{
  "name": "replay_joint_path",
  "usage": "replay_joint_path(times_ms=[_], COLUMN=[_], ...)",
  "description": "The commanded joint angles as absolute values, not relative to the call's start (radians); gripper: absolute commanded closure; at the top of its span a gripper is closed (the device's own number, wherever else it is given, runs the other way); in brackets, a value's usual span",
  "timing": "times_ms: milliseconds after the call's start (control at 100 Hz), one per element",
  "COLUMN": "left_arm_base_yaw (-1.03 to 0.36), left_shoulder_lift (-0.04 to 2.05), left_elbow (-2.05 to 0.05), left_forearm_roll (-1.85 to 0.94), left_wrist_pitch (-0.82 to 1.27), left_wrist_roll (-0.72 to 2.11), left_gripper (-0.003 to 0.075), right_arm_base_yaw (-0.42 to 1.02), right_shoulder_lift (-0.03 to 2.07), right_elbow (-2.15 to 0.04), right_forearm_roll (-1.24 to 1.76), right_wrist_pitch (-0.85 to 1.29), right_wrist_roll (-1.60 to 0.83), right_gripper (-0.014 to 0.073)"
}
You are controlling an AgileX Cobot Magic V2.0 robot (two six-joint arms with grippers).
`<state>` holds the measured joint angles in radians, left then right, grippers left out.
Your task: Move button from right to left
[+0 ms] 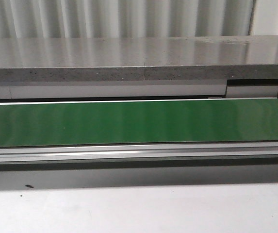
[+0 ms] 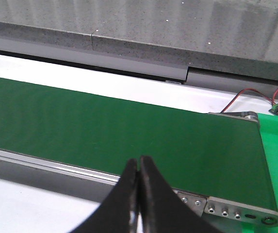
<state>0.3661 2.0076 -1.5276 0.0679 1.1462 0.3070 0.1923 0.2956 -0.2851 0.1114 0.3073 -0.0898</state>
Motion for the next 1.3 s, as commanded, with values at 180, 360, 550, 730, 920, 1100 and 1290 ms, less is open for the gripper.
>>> replay_joint_path(times_ms=[180,360,550,730,920,1100,1290], left_arm_base_yaw=[0.339,0.286,0.198,0.113,0.036,-0.019,-0.05], left_shoulder_lift=[1.789,1.697,1.587,1.465,1.318,1.179,1.011], left_elbow=[-1.554,-1.554,-1.504,-1.382,-1.21,-1.057,-0.901], left_forearm_roll=[-0.011,-0.043,-0.088,-0.121,-0.143,-0.146,-0.15], left_wrist_pitch=[1.052,1.052,1.009,0.938,0.799,0.74,0.663], left_wrist_roll=[0.202,0.134,0.134,0.134,0.134,0.134,0.134], left_gripper=[0.0615,0.0741,0.0741,0.0741,0.0741,0.0741,0.0741], right_arm_base_yaw=[0.195,0.195,0.195,0.195,0.195,0.195,0.195], right_shoulder_lift=[0.302,0.302,0.302,0.302,0.302,0.302,0.302], right_elbow=[-0.311,-0.311,-0.311,-0.311,-0.311,-0.311,-0.311], right_forearm_roll=[0.1,0.1,0.1,0.1,0.1,0.1,0.1], right_wrist_pitch=[0.231,0.231,0.231,0.231,0.231,0.231,0.231], right_wrist_roll=[-0.098,-0.098,-0.098,-0.098,-0.098,-0.098,-0.098], right_gripper=[0.0662,0.0662,0.0662,0.0662,0.0662,0.0662,0.0662])
